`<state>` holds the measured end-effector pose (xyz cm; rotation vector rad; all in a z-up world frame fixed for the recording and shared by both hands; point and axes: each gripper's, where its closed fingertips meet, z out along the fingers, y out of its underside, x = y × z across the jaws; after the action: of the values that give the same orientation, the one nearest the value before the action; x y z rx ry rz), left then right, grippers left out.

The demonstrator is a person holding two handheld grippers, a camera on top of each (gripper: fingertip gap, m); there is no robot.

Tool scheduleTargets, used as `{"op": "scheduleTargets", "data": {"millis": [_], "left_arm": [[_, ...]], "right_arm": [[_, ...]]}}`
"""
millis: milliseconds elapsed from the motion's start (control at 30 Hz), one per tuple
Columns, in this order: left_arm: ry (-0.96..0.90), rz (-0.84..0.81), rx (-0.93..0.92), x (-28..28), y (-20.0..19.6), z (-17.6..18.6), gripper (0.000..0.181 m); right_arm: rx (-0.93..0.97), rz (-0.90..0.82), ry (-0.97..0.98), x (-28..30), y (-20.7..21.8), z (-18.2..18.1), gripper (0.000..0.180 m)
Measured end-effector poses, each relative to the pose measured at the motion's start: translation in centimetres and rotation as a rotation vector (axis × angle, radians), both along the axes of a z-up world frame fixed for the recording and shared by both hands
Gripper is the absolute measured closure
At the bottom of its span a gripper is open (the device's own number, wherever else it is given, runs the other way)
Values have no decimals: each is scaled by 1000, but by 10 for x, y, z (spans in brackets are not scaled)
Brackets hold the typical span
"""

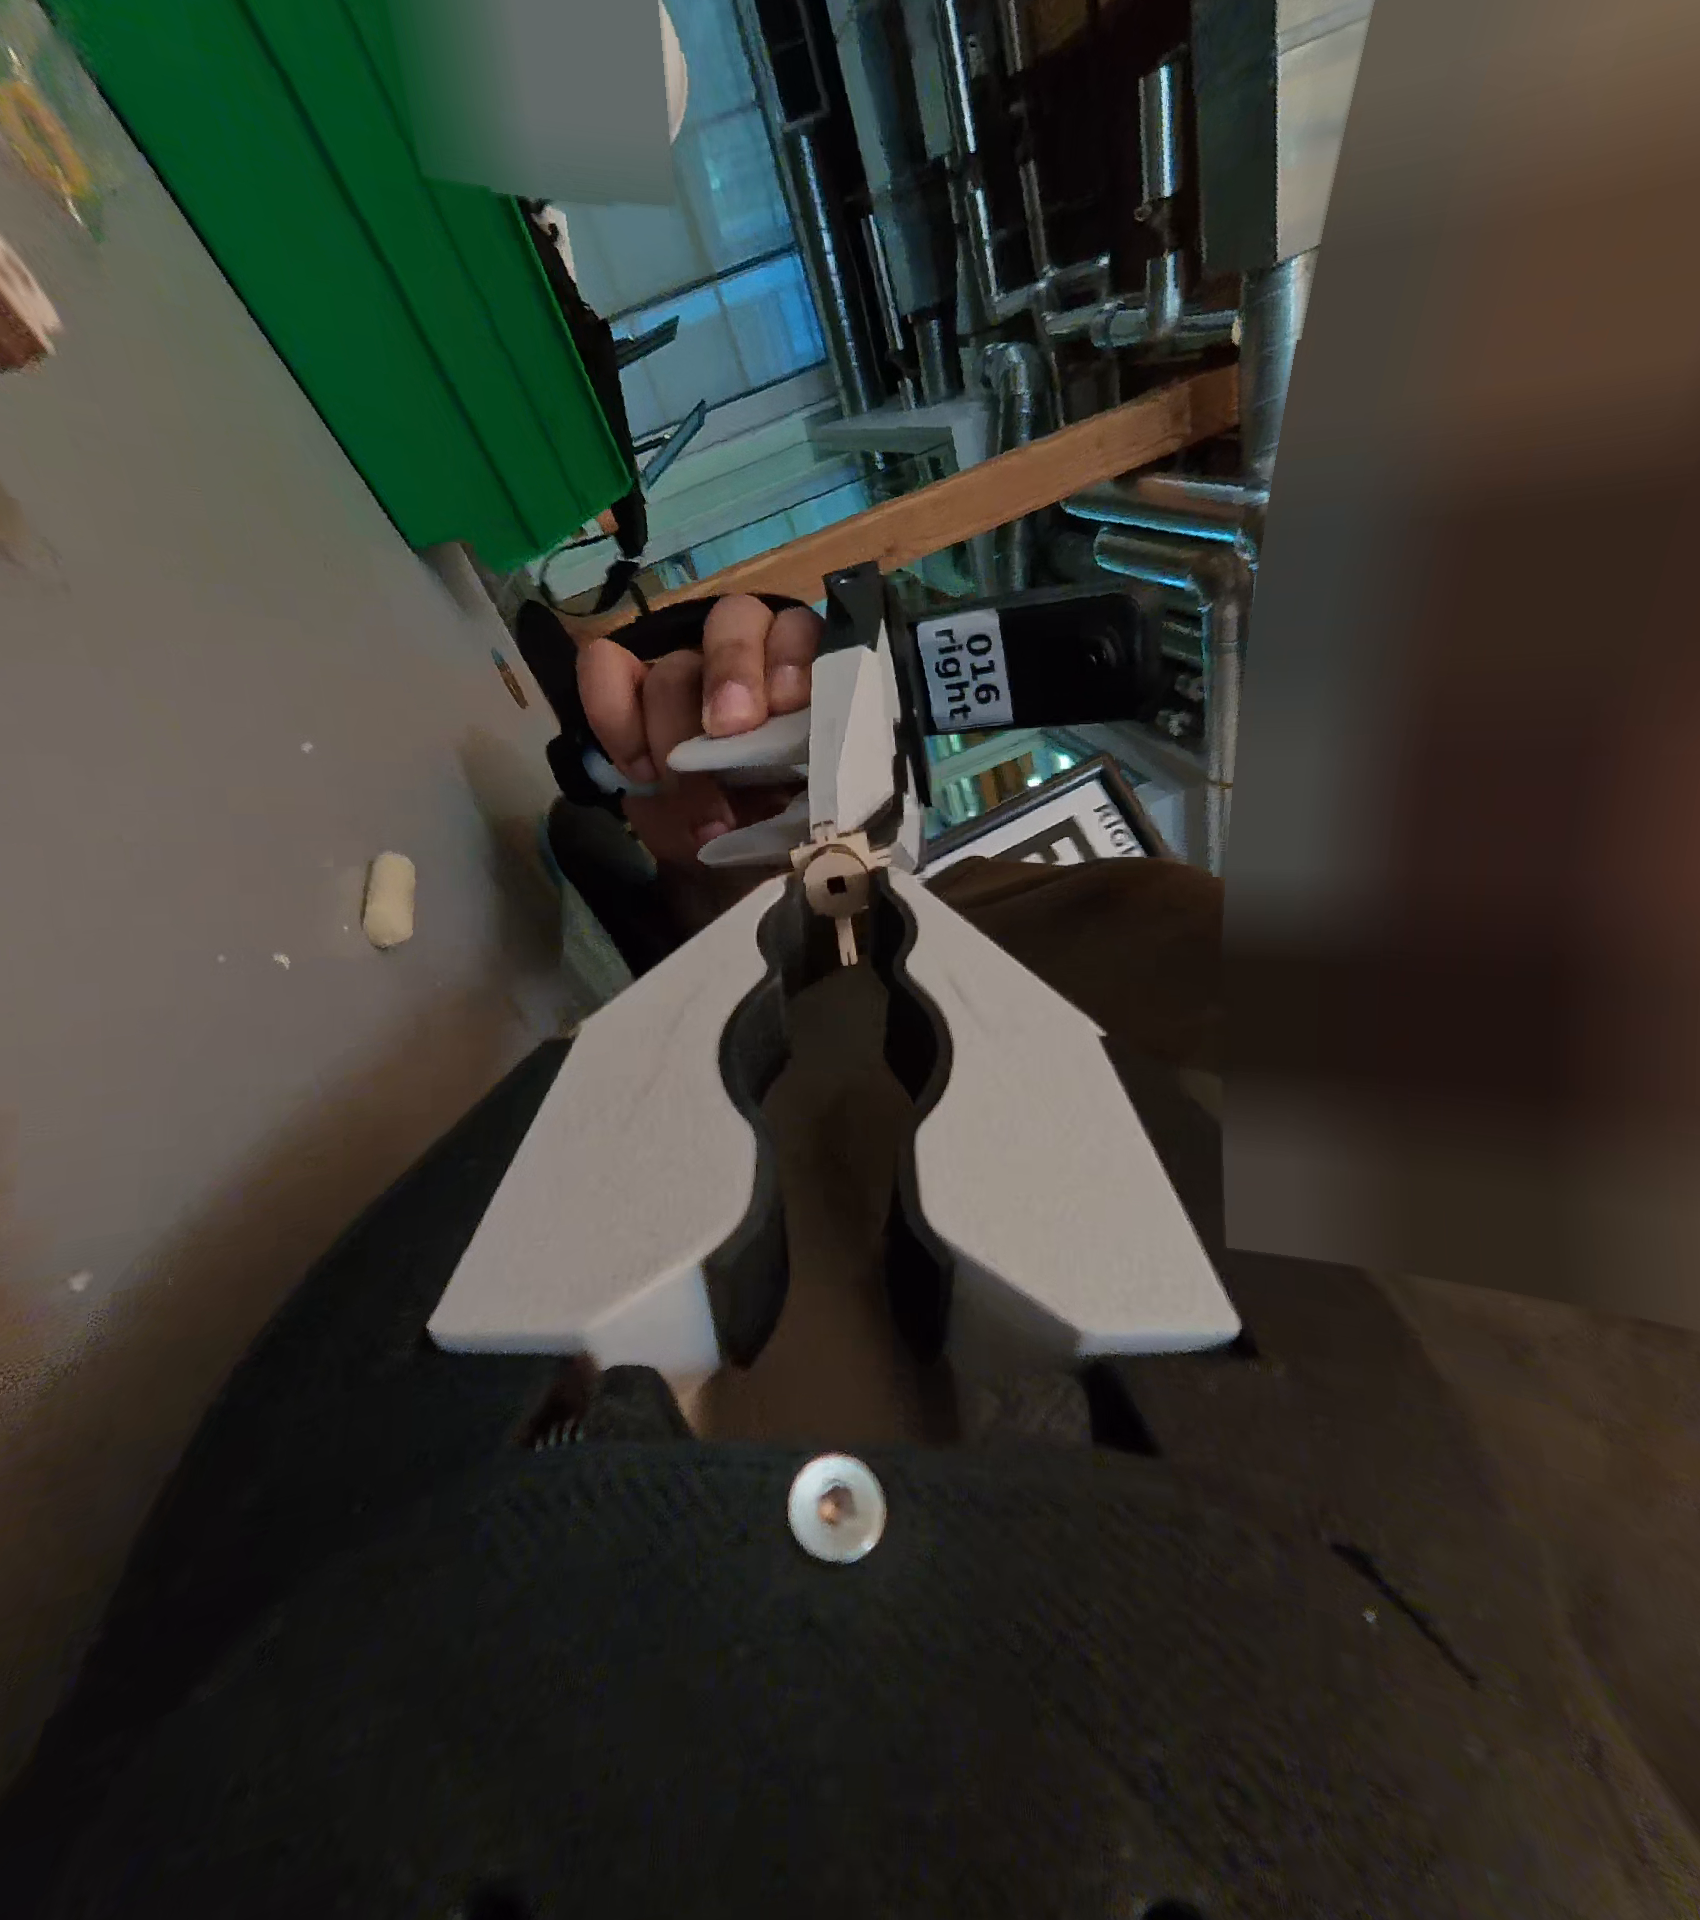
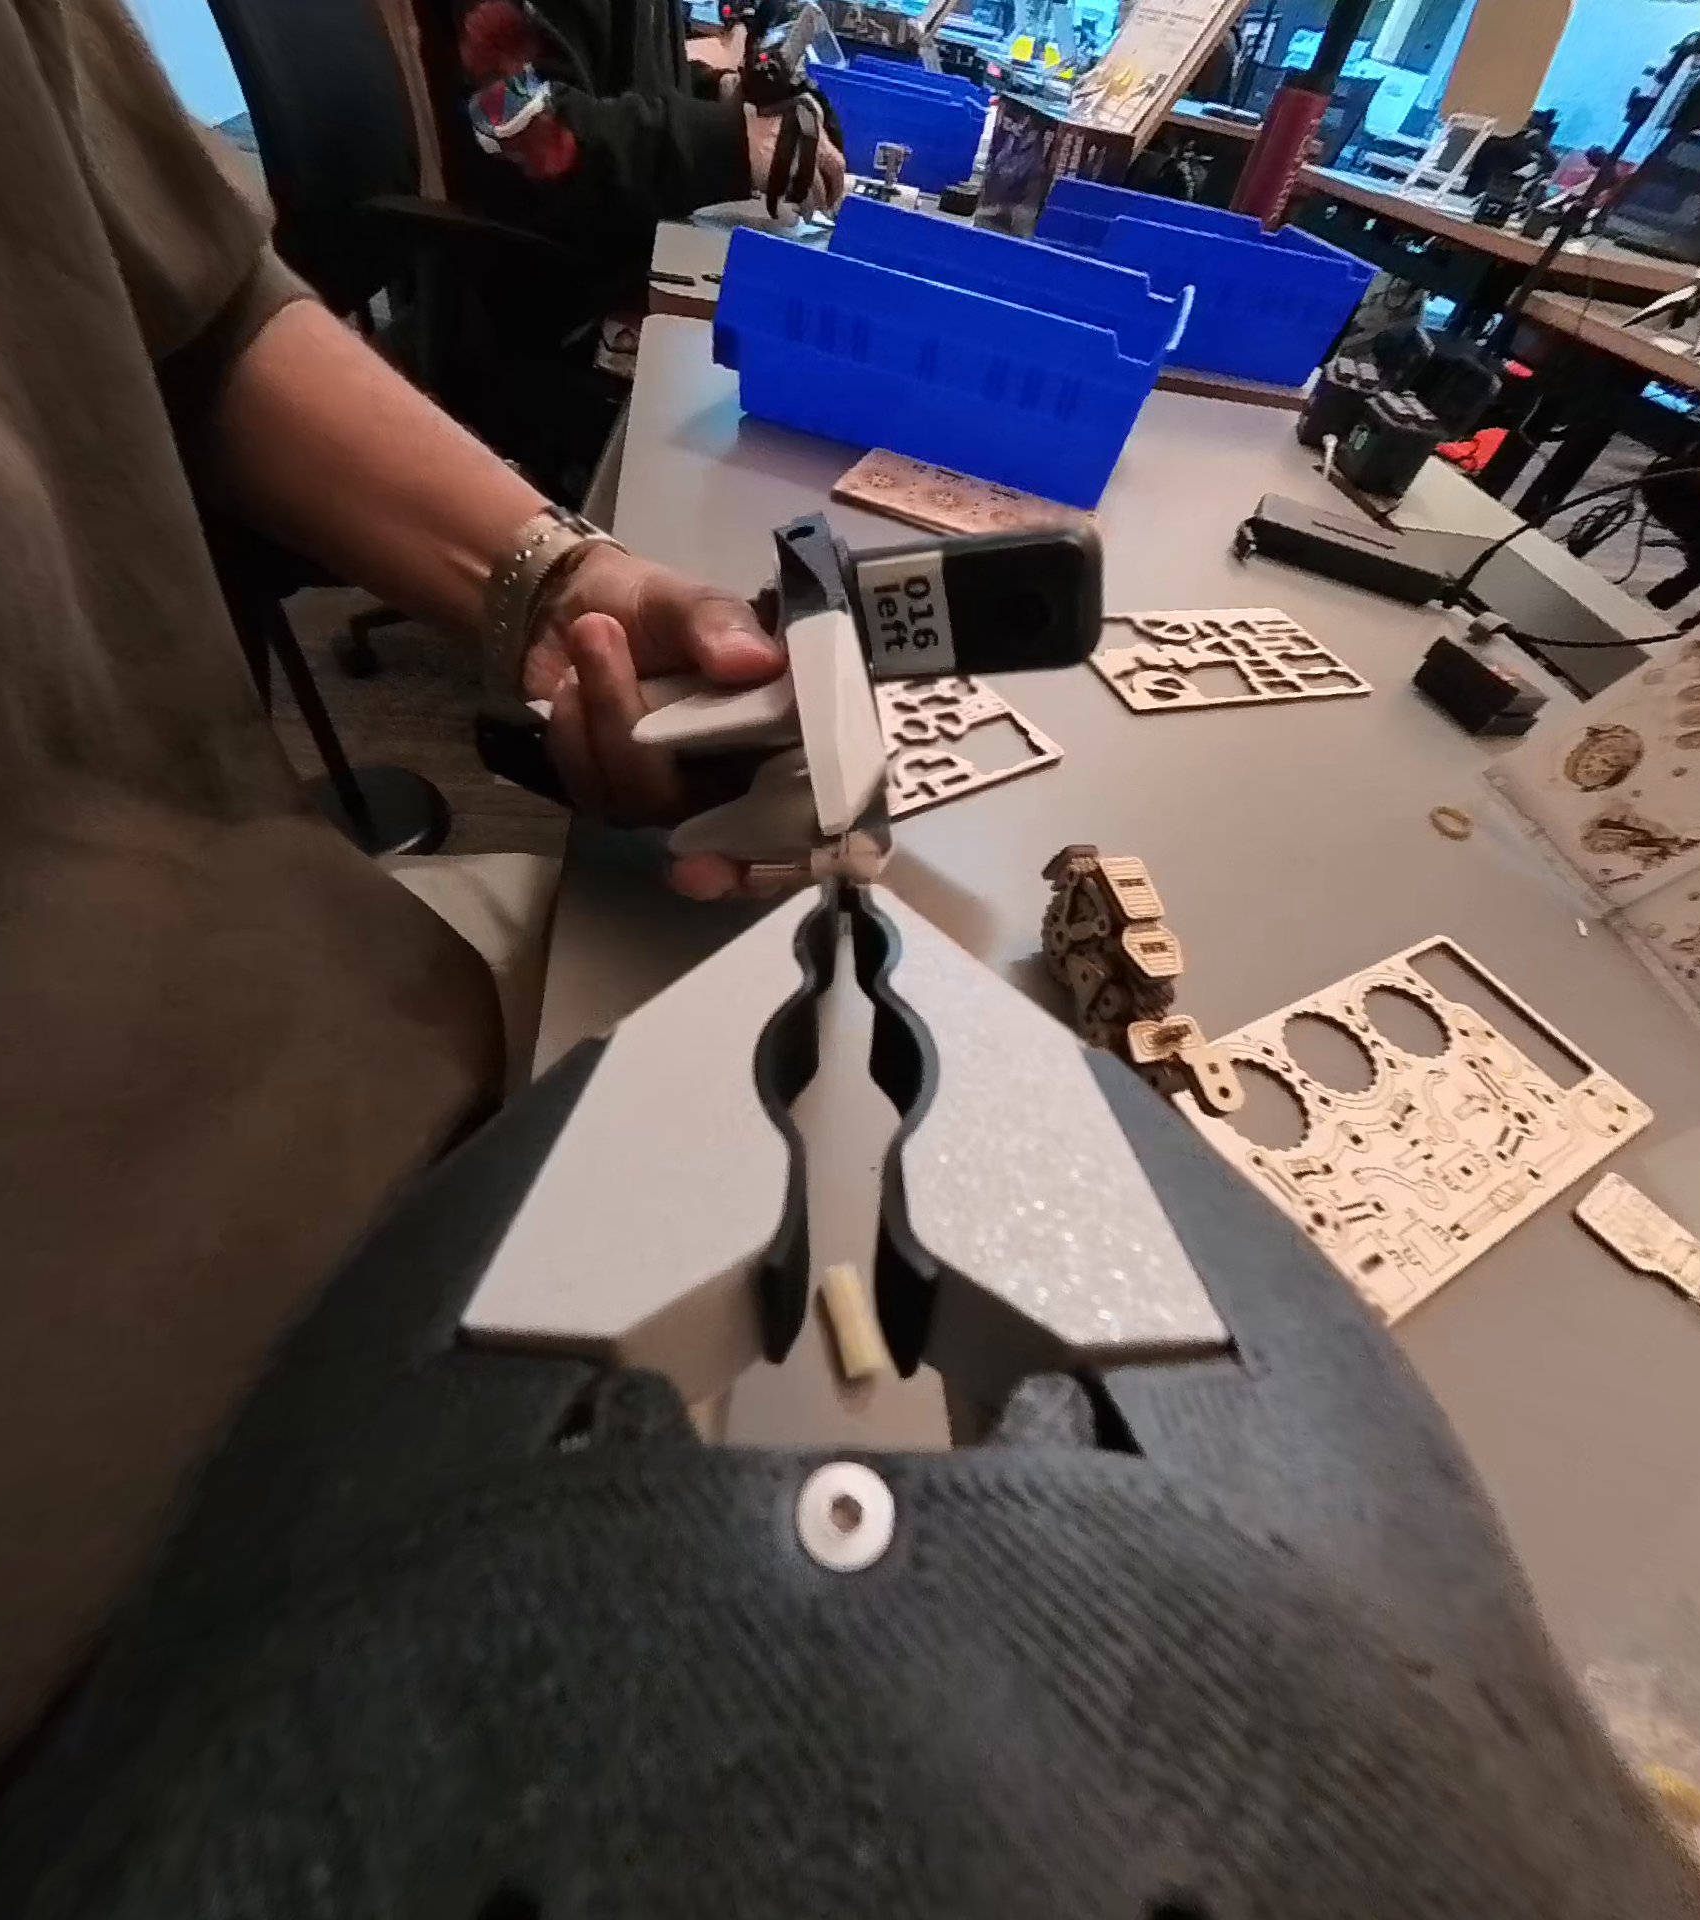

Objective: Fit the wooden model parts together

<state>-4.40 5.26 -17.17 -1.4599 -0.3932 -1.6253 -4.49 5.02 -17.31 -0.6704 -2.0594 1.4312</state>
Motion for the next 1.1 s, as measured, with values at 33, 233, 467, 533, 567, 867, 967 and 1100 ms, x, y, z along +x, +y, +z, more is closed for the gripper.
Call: {"op": "scheduleTargets", "data": {"millis": [33,233,467,533,567,867,967,1100], "left_arm": [[44,12,0,0,2,0,165],[277,116,3,-5,5,-7,139],[660,419,-21,-29,11,-11,141],[744,435,-13,-26,11,-11,142],[780,443,-14,-25,11,-12,143],[894,504,-63,-34,8,-18,164],[898,515,-73,-36,8,-19,167],[919,523,-74,-36,8,-18,168]], "right_arm": [[-5,-9,1,-1,2,1,179],[-51,-52,7,-7,13,8,180],[156,-211,72,-23,23,-2,179],[270,-243,105,-28,21,-7,180],[326,-253,120,-30,18,-10,180],[600,-292,227,-35,6,-21,180],[605,-301,232,-35,4,-20,180],[627,-309,249,-35,4,-19,180]]}}
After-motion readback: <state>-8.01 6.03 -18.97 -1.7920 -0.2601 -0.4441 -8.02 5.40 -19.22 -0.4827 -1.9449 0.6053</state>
